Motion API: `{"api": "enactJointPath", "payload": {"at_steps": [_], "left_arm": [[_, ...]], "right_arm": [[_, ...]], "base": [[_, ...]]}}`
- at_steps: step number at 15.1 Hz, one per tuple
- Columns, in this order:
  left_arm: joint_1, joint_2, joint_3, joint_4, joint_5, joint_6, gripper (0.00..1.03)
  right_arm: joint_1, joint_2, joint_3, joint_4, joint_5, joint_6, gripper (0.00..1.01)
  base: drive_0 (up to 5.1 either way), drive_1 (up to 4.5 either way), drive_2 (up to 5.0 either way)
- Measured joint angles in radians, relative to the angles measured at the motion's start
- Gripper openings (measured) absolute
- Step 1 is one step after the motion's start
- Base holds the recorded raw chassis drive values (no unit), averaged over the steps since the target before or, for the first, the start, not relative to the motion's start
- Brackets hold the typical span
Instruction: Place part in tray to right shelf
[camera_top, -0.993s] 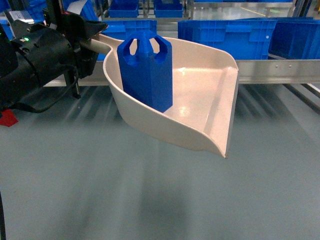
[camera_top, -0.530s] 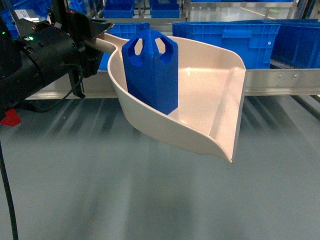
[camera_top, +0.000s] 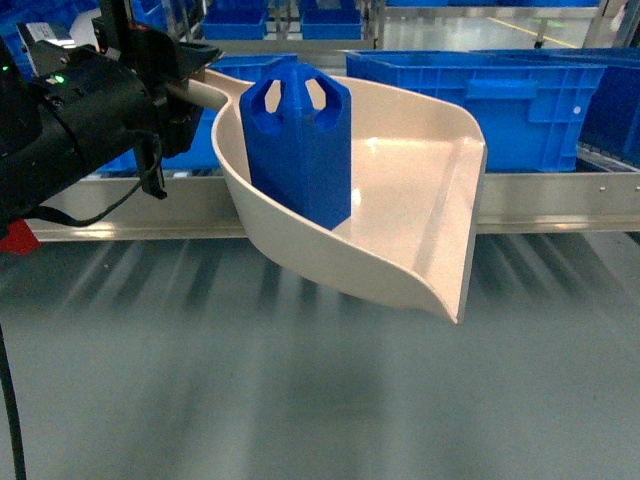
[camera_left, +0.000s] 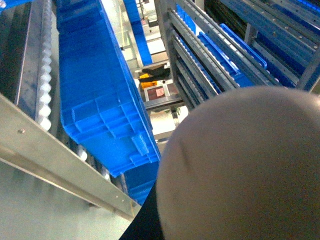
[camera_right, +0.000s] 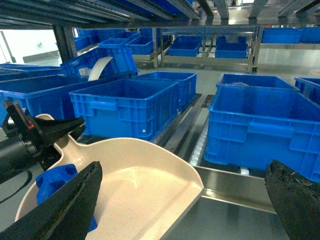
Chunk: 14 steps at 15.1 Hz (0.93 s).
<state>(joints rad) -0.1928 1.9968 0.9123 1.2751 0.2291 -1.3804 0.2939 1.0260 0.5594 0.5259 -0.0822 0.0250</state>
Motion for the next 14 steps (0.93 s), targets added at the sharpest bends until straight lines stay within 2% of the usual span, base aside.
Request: {"api": "enactJointPath", "payload": {"at_steps": [14], "left_arm": [[0.002, 0.000, 0.003, 0.009, -0.001, 0.000, 0.13]], "right_arm": [[0.000, 0.004, 0.000, 0.002, 0.000, 0.000, 0.98]], "base": [[0.0, 4.13, -4.0]]}}
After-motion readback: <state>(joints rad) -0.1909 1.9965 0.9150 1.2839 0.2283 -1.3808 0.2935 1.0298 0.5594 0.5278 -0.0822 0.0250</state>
